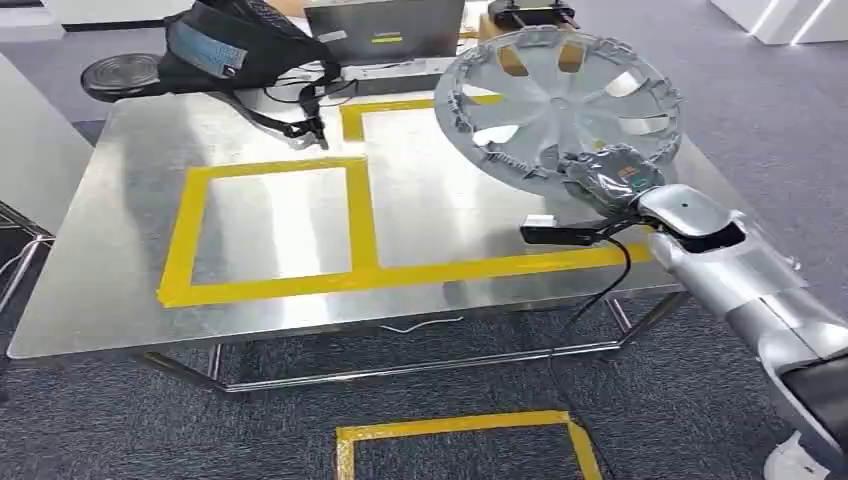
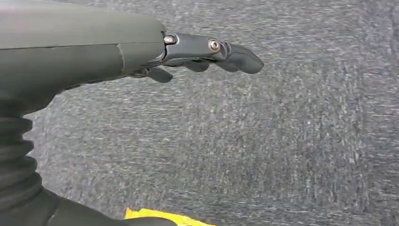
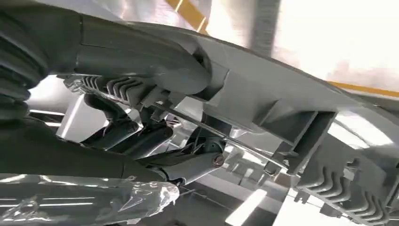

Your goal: Take the parts from the cabinet and place them on the table.

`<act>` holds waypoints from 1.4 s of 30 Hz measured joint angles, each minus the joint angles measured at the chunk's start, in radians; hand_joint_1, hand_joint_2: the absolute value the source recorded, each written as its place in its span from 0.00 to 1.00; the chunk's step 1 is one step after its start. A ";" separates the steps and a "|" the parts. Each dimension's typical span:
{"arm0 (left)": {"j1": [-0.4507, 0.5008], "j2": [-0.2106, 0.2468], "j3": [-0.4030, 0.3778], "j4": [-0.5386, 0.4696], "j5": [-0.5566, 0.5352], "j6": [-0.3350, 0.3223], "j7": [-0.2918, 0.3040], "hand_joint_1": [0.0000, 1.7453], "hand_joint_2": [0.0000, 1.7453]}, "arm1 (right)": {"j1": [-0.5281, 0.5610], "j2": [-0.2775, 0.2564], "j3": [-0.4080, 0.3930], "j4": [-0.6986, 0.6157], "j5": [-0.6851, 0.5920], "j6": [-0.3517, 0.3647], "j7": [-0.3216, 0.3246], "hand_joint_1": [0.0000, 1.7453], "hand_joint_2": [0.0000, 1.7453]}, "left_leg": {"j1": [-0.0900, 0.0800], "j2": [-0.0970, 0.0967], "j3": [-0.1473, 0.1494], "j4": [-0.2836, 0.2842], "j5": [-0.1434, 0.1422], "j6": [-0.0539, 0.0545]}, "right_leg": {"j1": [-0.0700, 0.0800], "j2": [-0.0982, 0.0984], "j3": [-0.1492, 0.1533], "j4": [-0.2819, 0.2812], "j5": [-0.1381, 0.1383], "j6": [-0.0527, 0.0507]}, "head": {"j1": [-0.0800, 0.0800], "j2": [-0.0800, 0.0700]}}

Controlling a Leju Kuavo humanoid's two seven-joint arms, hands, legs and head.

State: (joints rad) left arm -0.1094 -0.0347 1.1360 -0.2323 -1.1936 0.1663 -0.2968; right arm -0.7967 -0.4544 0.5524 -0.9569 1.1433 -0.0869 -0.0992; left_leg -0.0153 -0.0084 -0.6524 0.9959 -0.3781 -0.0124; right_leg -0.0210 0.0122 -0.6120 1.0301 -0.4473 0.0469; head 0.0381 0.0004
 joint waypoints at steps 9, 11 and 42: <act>0.007 0.000 -0.002 0.000 0.031 0.021 -0.031 0.00 0.00 | -0.040 0.036 0.034 0.133 -0.005 -0.043 -0.006 0.00 0.00 | -0.002 -0.002 0.021 -0.008 -0.012 0.043 | 0.006 -0.004 -0.152 0.301 -0.133 0.022 | 0.004 0.000; 0.010 0.000 -0.001 0.000 0.034 0.021 -0.027 0.00 0.00 | -0.041 0.036 0.037 0.139 -0.005 -0.044 -0.005 0.00 0.00 | -0.008 -0.003 0.028 -0.007 -0.016 0.046 | 0.010 -0.004 -0.133 0.238 -0.072 0.014 | 0.004 0.000; 0.013 -0.055 0.033 0.001 0.097 0.081 -0.060 0.00 0.00 | -0.242 -0.052 0.046 -0.082 -0.011 0.099 0.020 0.00 0.00 | 0.024 0.000 0.047 -0.029 -0.006 0.023 | -0.011 -0.008 -0.070 0.193 -0.063 0.050 | 0.005 0.000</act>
State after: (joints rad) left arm -0.0965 -0.0900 1.1692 -0.2316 -1.0971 0.2476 -0.3567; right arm -1.0390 -0.5062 0.5982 -1.0387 1.1319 0.0122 -0.0790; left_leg 0.0089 -0.0086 -0.6051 0.9673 -0.3840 0.0110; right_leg -0.0317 0.0039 -0.6823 1.2228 -0.5103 0.0965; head 0.0435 0.0000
